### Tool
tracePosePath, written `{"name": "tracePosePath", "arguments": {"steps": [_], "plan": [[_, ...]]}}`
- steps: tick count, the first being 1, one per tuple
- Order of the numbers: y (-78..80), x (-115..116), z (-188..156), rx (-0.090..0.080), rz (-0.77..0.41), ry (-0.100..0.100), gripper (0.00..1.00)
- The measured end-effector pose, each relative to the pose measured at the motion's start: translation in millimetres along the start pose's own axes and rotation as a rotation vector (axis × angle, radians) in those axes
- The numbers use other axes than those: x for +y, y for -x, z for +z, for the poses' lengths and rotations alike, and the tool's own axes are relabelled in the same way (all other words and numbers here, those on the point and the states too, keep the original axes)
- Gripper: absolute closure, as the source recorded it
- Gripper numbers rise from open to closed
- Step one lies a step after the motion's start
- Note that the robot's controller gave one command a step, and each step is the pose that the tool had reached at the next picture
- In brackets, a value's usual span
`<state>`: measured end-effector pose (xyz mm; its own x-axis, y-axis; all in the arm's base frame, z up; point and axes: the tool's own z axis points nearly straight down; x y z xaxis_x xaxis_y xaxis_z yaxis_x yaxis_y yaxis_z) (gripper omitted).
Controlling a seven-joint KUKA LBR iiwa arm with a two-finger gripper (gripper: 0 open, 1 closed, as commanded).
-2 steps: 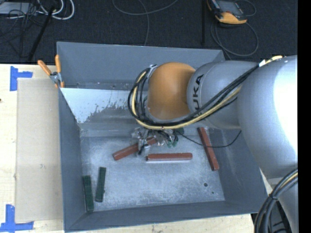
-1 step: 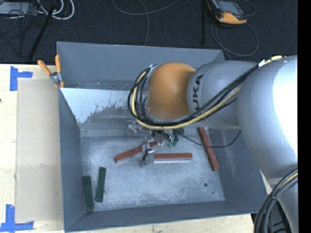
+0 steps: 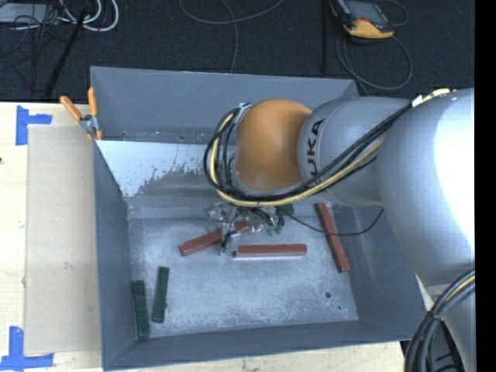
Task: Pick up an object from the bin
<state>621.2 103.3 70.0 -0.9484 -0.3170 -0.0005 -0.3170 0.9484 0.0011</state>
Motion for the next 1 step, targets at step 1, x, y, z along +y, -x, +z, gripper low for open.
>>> {"name": "tracePosePath", "arguments": {"steps": [1], "plan": [[-8.0,4.1,-147.6,-0.01,0.0,-0.002,1.0]]}}
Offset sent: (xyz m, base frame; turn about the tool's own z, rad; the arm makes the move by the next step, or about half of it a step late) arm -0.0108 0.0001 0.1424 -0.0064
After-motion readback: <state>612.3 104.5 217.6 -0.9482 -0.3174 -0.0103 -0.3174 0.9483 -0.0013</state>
